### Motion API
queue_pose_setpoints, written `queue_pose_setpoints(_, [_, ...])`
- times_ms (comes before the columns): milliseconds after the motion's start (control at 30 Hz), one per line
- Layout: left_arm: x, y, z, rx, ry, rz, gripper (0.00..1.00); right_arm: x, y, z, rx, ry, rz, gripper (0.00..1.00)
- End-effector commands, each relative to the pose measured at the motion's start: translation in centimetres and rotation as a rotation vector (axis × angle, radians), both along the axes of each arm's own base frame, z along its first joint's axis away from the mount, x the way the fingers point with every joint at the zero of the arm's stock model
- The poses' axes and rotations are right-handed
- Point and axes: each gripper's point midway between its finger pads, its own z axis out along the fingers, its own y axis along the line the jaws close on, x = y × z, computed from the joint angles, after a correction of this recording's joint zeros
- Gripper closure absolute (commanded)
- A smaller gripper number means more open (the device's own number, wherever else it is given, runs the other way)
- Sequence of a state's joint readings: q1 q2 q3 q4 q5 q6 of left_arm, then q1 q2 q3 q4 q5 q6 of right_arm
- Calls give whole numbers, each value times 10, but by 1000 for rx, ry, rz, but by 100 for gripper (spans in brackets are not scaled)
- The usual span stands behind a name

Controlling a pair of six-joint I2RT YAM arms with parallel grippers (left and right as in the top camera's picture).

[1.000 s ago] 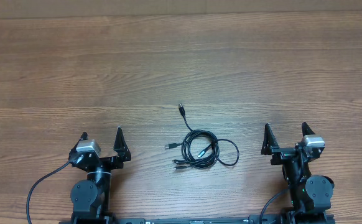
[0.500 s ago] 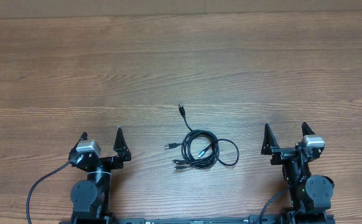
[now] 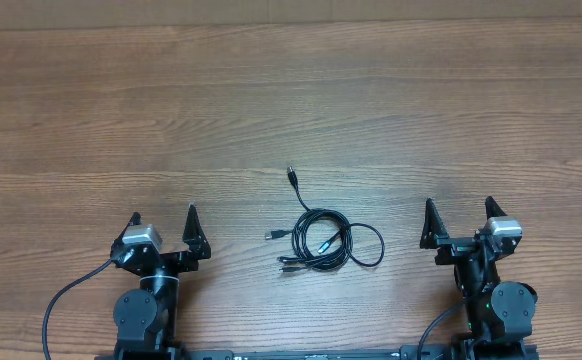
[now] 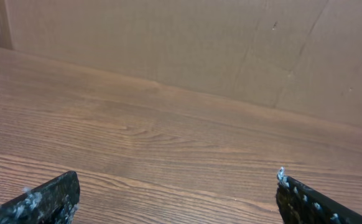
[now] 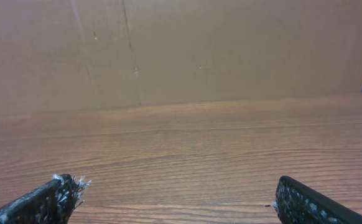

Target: Untangle cables

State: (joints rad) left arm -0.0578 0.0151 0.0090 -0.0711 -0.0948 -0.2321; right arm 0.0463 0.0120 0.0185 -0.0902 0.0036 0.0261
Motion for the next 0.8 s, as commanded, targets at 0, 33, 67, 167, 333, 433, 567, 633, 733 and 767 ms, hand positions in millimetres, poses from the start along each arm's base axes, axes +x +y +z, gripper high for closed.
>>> queue_pose_setpoints(0, [0, 3, 1, 19, -7, 15, 0, 0, 0, -2, -1, -5, 3, 0])
queue_pose_setpoints(33, [0, 3, 1, 19, -7, 15, 0, 0, 0, -2, -1, -5, 3, 0])
queue_pose_setpoints(67, [0, 3, 1, 19, -7, 15, 1, 0, 0, -2, -1, -5, 3, 0])
queue_pose_setpoints(167, [0, 3, 1, 19, -6, 15, 1, 0, 0, -2, -1, -5, 3, 0])
queue_pose_setpoints(333, [0, 4, 1, 19, -8, 17, 0, 0, 0, -2, -1, -5, 3, 0])
queue_pose_setpoints(433, [0, 1, 1, 14, -8, 2, 1, 0, 0, -2, -1, -5, 3, 0])
queue_pose_setpoints(567, [0, -4, 2, 13, -11, -27, 0, 0, 0, -2, -1, -5, 3, 0])
queue_pose_setpoints(633, [0, -5, 5, 11, -16, -35, 0, 0, 0, -2, -1, -5, 3, 0])
queue_pose_setpoints(733, [-3, -6, 20, 11, -43, -37, 0, 0, 0, -2, -1, -5, 3, 0])
queue_pose_setpoints(767, [-3, -6, 23, 11, -48, -37, 0, 0, 0, -2, -1, -5, 3, 0])
